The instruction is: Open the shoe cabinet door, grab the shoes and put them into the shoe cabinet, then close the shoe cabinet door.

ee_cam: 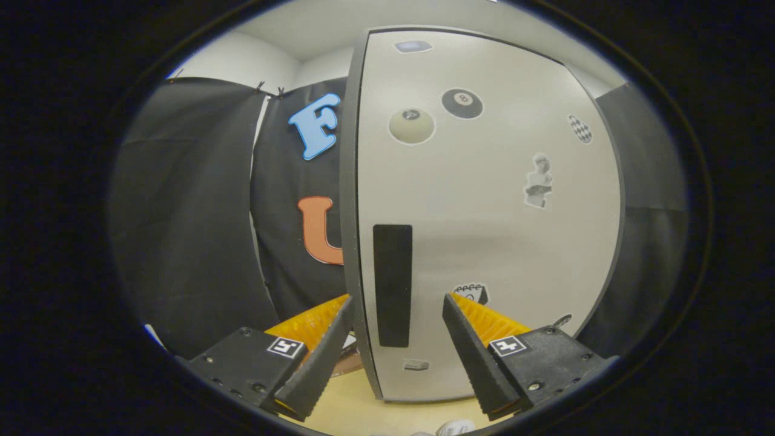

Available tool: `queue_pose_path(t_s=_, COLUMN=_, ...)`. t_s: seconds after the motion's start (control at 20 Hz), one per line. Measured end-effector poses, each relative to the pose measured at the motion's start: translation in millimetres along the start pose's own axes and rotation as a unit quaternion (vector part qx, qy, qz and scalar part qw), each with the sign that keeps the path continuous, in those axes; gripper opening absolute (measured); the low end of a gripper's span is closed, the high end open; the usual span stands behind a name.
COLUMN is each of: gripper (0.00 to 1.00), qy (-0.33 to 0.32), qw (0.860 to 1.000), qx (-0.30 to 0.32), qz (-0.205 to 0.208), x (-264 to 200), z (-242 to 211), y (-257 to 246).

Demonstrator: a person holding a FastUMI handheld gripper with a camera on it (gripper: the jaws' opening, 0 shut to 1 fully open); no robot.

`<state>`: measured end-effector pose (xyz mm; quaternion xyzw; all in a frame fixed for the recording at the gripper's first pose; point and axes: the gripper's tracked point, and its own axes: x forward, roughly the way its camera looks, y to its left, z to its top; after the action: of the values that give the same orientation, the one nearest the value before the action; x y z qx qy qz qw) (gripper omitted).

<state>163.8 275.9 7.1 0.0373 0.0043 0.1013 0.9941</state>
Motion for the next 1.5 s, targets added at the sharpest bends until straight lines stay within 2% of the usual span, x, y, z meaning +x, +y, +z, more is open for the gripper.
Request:
queue_pose_path(t_s=0.15, gripper=0.93, qy=0.005, qw=1.000, qx=-0.008, qz=-0.007, x=17, z=-2, y=5)
queue_pose_path(t_s=0.25, gripper=0.82, qy=0.007, qw=1.000, qx=-0.004, qz=-0.013, x=25, z=-4, y=6)
queue_pose_path(t_s=0.4, gripper=0.73, qy=0.008, qw=1.000, qx=0.002, qz=-0.030, x=28, z=-6, y=2)
queue_pose_path(t_s=0.6, gripper=0.43, qy=0.017, qw=0.998, qx=0.020, qz=-0.049, x=30, z=-10, y=-2)
queue_pose_path(t_s=1.0, gripper=0.30, qy=0.036, qw=0.998, qx=0.017, qz=-0.040, x=26, z=-11, y=-5)
queue_pose_path(t_s=1.5, gripper=0.24, qy=0.044, qw=0.999, qx=0.002, qz=0.015, x=11, z=-14, y=-8)
